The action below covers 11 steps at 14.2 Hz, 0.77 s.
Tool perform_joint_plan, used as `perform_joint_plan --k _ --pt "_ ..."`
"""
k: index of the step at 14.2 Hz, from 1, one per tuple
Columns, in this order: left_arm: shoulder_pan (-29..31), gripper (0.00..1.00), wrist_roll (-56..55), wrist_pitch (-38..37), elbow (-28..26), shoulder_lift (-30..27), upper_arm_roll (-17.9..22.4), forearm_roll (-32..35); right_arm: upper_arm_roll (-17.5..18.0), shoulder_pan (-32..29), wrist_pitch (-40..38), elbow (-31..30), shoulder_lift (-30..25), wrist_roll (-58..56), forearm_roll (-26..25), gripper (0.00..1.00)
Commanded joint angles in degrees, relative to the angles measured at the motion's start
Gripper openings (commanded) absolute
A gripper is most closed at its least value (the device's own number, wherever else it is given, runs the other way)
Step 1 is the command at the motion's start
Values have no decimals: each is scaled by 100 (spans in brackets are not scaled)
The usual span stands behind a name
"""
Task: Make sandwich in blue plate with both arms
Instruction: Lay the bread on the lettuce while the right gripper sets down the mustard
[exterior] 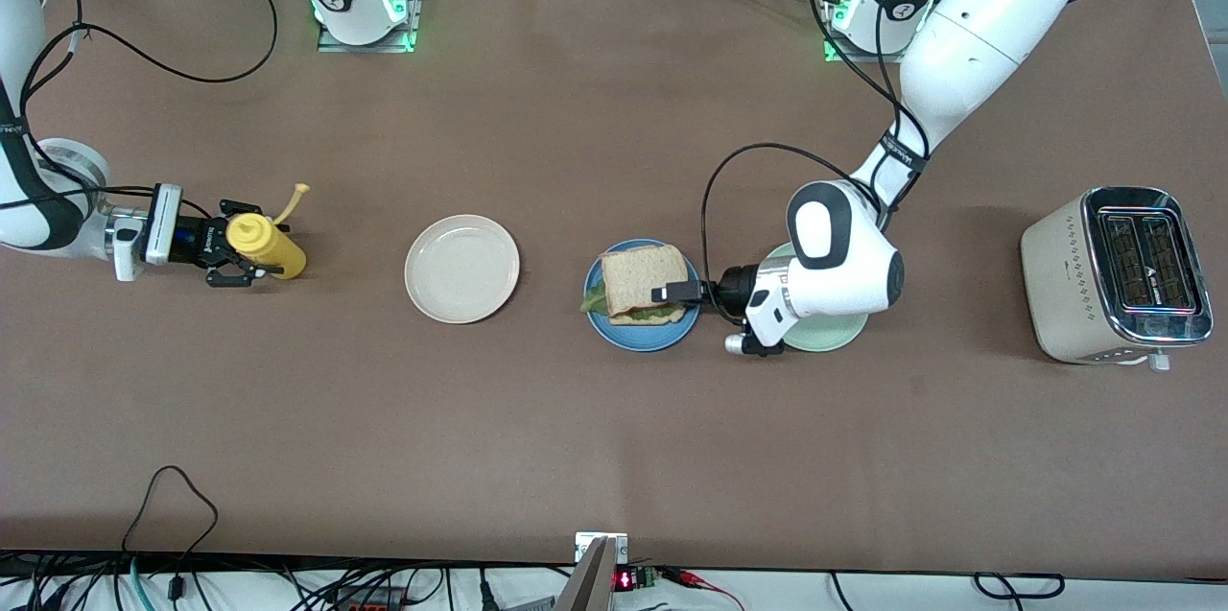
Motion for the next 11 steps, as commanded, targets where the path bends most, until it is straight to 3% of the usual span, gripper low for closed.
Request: perform_joint_plan --k 1,6,11 --pt "219 100 224 -47 194 -21 -41 -56 66 -178 -135 242 30 122 211 100" --pt "492 100 277 -257 89 -530 47 557 -145 -317 -162 665 -48 859 107 100" --pt "501 100 180 -1249 124 -1013 679 1664 -277 -424 -206 805 -356 1036 54 100"
